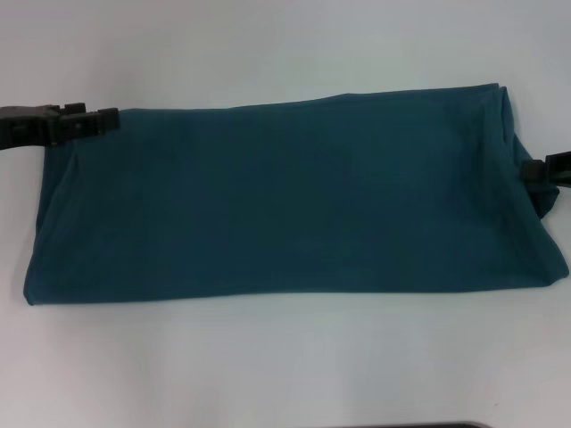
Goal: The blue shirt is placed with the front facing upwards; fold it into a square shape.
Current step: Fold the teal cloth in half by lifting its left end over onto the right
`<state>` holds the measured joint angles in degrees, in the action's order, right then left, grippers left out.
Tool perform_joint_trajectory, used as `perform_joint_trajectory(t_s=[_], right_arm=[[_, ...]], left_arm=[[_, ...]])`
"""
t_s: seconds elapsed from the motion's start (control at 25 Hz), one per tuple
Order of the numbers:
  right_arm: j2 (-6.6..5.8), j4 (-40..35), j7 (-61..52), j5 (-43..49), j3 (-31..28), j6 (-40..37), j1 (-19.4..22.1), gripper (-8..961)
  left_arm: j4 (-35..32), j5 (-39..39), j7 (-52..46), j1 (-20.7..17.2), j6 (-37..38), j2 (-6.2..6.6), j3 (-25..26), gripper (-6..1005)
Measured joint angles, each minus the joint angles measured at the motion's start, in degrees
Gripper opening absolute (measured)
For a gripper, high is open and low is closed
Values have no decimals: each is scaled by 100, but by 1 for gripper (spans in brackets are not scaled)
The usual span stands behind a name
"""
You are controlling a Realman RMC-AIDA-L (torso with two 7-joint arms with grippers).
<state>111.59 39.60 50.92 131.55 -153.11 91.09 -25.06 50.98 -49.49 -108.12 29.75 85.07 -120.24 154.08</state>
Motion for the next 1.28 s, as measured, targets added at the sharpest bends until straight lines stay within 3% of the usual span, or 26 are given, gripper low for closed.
perform_joint_trajectory(t_s=[0.28, 0.96, 1.28], right_arm=[[13, -6, 2, -1, 0, -26, -19, 16], [-41, 281, 11, -111, -185, 284, 75, 18], [-12, 343, 10, -208, -45, 445, -184, 19]], left_arm=[[0, 0, 12, 5, 0, -7, -1, 689], [0, 0, 19, 22, 13, -8, -1, 688], [0, 0, 24, 22, 1, -37, 1, 687]])
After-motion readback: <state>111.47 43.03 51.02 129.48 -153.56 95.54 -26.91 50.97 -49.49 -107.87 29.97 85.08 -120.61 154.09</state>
